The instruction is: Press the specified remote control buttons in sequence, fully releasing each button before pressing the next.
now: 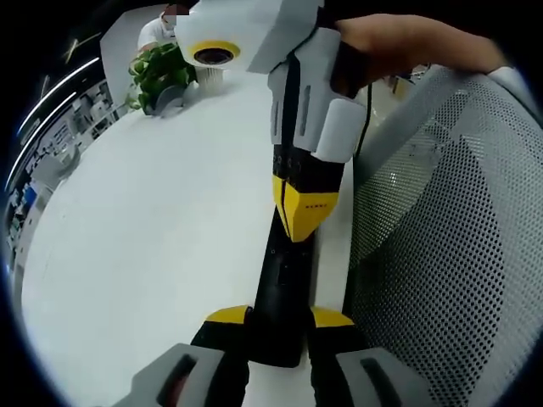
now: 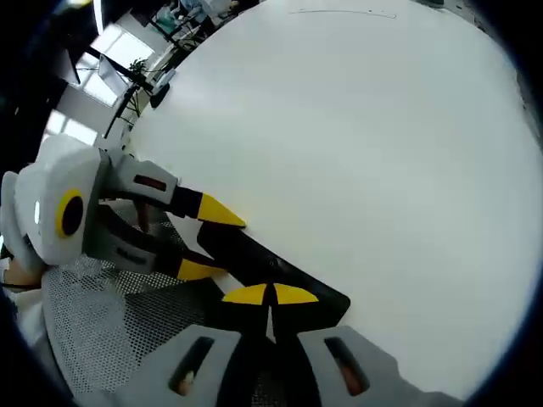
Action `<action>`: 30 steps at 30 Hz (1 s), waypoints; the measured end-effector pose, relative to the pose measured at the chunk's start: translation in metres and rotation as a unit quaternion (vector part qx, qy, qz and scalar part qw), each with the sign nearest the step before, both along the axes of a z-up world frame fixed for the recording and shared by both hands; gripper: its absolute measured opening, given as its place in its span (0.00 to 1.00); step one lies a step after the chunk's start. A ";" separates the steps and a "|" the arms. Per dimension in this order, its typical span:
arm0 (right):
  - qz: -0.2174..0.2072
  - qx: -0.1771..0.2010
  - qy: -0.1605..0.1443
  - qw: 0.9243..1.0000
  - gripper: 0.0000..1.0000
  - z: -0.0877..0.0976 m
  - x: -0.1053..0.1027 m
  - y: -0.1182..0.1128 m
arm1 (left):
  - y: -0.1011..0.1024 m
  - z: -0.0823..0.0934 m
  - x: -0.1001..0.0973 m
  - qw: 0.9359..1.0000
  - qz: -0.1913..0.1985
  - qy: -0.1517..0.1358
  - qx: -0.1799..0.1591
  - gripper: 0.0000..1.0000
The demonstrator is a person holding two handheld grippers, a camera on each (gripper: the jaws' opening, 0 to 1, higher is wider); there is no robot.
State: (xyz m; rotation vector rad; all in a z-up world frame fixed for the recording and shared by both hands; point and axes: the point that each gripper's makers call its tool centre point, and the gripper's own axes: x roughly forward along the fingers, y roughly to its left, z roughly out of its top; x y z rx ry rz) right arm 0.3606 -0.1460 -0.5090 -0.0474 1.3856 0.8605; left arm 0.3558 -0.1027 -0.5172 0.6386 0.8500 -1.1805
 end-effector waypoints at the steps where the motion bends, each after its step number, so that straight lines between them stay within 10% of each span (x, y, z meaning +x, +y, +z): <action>1: 0.001 -0.001 0.000 1.000 0.00 -0.001 0.001 0.000 | 0.000 0.000 0.000 1.000 0.000 0.000 0.000 0.26; 30: 0.022 0.001 -0.006 1.000 0.00 -0.003 0.001 -0.005 | 0.000 0.000 0.001 1.000 -0.005 -0.001 -0.003 0.26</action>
